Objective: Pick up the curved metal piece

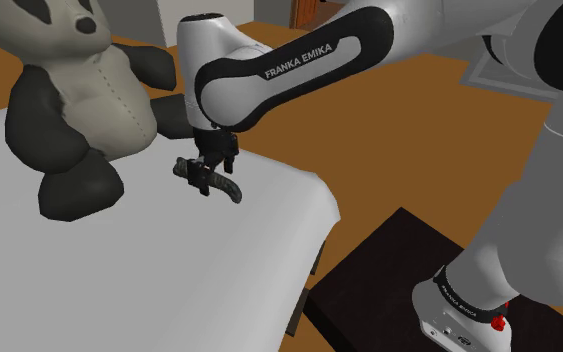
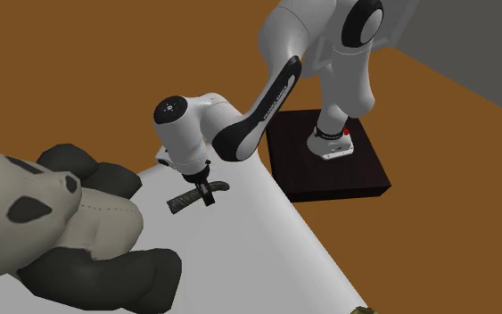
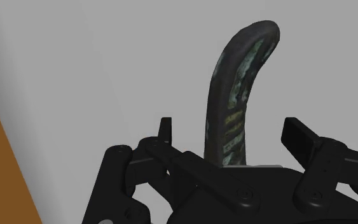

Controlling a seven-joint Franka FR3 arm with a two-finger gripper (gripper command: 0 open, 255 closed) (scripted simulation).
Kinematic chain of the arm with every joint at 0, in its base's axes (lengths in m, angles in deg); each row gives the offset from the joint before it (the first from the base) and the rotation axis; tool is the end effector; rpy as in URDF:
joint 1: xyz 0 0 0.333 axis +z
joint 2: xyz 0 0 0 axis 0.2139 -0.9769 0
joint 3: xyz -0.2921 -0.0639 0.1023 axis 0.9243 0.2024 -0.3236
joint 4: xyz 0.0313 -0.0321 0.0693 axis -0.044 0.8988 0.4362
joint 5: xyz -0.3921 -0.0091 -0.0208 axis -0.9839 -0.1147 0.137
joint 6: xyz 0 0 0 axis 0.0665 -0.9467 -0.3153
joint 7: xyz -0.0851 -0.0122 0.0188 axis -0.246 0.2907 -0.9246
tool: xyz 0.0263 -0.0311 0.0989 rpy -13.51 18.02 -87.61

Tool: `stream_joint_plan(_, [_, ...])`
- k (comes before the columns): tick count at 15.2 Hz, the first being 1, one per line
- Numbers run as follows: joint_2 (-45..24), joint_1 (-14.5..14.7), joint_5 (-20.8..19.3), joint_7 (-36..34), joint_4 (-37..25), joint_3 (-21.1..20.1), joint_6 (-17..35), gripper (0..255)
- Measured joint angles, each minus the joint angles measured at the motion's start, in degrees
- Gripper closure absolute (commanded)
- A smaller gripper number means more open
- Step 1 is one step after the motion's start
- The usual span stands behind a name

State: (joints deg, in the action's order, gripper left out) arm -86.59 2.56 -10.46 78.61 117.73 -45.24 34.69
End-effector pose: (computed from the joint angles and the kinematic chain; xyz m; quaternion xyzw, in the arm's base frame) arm 0.5302 0.3243 0.3883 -0.9784 -0.2057 0.0078 0.0172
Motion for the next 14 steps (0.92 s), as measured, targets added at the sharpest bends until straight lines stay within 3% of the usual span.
stream_joint_plan(1, [-0.2, 0.0, -0.1, -0.1, 0.4, 0.0, 0.5, 0])
stream_joint_plan(2, [-0.3, 0.0, -0.1, -0.1, 0.5, 0.0, 0.8, 255])
stream_joint_plan(14, [0.1, 0.0, 0.0, 0.0, 0.2, 0.0, 0.2, 255])
